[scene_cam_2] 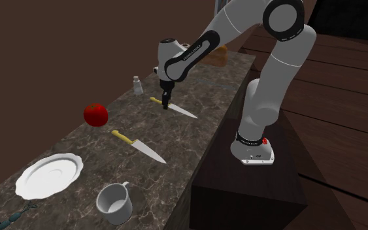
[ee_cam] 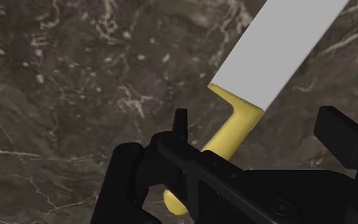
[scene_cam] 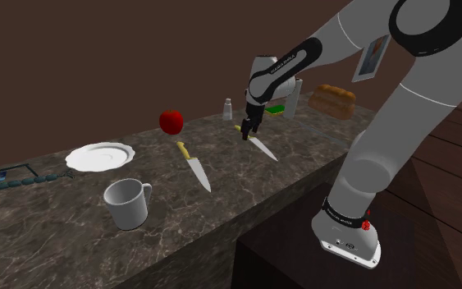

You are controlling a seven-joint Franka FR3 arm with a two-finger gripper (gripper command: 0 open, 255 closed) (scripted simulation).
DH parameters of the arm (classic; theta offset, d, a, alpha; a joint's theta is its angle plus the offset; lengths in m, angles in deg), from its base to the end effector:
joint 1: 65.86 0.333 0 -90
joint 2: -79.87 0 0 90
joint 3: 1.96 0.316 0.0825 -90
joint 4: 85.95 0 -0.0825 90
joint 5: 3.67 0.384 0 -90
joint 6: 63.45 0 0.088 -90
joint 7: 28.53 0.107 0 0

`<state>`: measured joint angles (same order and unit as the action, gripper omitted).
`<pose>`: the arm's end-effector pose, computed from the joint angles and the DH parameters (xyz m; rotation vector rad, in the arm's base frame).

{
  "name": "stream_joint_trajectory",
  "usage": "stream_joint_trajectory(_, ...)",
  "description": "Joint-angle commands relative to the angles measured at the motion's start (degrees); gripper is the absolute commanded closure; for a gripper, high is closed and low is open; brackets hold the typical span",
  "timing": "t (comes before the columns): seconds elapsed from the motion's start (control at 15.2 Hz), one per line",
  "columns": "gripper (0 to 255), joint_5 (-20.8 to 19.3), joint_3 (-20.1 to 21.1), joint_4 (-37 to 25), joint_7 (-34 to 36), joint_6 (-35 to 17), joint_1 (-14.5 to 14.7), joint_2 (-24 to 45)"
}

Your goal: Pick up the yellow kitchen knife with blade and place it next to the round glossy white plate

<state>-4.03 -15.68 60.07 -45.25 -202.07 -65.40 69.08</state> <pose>0.4336 -0.1007 0.3404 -3.1134 -0.1057 -0.0974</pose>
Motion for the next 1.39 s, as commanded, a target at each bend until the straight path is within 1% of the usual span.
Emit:
stream_joint_trajectory(0.0,0,0.0,0.0,0.0,0.0,0.0,0.0,0.0)
stream_joint_trajectory(0.13,0,0.0,0.0,0.0,0.0,0.0,0.0,0.0)
stream_joint_trajectory(0.2,255,0.0,0.0,0.0,0.0,0.0,0.0,0.0)
stream_joint_trajectory(0.79,255,0.0,0.0,0.0,0.0,0.0,0.0,0.0)
stream_joint_trajectory(1.32,255,-1.1,0.5,-2.8,1.1,6.9,-0.3,-4.3)
